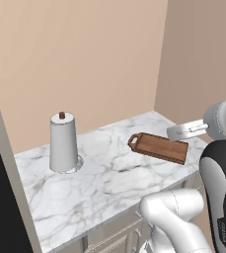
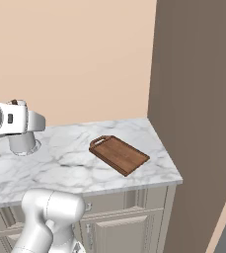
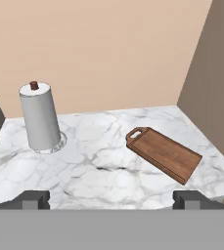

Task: Move the cutting board and knife to the sink. Then move spray from the cabinet to the counter.

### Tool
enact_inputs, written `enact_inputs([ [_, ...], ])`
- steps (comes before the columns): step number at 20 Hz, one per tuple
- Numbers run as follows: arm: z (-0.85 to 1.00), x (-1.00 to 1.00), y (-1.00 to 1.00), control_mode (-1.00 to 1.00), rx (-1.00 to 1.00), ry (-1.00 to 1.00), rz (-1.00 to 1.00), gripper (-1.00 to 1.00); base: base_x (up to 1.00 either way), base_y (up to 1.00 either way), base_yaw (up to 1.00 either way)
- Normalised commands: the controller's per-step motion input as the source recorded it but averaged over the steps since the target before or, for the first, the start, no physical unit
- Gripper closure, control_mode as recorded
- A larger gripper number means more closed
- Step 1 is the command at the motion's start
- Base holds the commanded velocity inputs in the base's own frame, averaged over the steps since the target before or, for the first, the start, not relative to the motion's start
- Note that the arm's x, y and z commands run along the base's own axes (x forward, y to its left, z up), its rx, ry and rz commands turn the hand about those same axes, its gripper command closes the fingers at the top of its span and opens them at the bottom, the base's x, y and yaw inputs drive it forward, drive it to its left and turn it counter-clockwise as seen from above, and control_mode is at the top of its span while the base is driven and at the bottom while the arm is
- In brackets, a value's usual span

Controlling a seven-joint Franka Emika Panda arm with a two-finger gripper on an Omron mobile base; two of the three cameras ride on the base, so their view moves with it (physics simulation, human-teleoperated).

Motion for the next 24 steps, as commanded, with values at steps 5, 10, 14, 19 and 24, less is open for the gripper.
enact_inputs([
  [5,0.0,0.0,0.0,1.0,0.0,0.0,0.0,-1.0,0.41,-0.15,-0.26],
  [10,-0.04,0.17,-0.11,-1.0,0.0,0.02,-0.09,-1.0,0.26,-0.09,-0.15],
  [14,-0.09,0.34,-0.4,-1.0,0.0,0.11,-0.09,-1.0,0.0,0.0,0.0],
  [19,-0.15,0.44,-0.31,-1.0,0.0,0.09,0.01,-1.0,0.0,0.0,0.0],
  [24,-0.21,0.46,-0.09,-1.0,0.0,0.0,0.12,-1.0,0.0,0.0,0.0],
])
